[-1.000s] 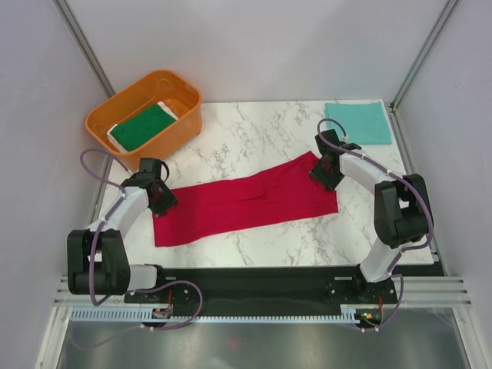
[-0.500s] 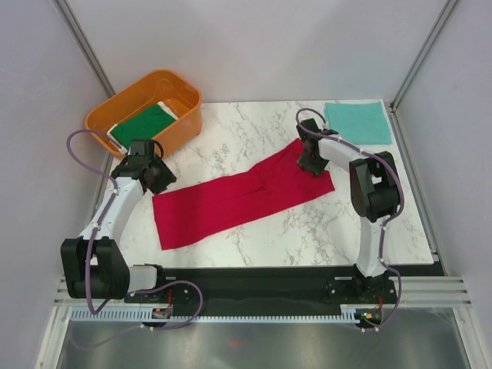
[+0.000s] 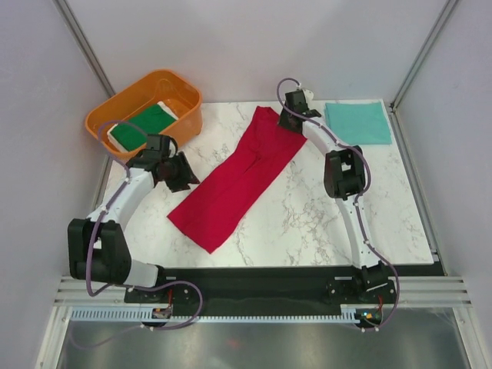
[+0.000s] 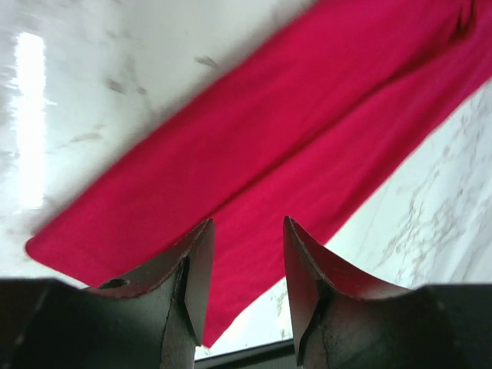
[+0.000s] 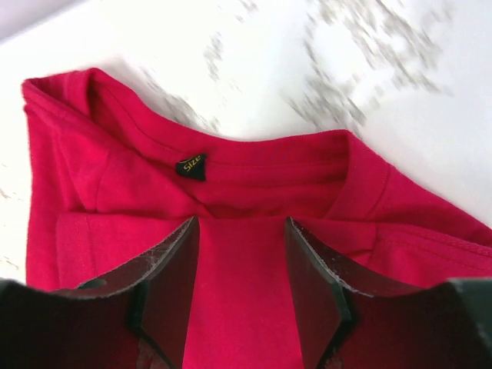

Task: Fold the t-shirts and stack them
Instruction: Fold the tshirt

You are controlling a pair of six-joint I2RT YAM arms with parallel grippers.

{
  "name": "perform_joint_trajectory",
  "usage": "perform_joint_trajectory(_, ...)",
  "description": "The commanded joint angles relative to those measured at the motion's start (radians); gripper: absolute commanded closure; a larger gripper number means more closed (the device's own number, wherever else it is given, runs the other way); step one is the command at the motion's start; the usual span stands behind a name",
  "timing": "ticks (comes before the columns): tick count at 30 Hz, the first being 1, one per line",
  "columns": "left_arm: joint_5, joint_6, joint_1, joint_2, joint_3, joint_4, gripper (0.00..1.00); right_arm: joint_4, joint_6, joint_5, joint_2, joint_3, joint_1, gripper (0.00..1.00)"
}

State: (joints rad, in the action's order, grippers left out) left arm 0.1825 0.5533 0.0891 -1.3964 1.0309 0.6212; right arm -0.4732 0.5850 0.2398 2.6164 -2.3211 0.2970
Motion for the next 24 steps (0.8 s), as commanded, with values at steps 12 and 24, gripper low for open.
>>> perform_joint_trajectory(12,0.124,0.019,0.258,-0.171,-0.092,-0.130,0.52,0.231,-0.148,-0.264,-0.274,0.159,-0.038,0.41)
perform_joint_trajectory(24,-0.011,0.223,0.425,-0.110,-0.314,-0.164,0.53,0.252,-0.053,-0.342,-0.423,0.436,-0.139,0.46)
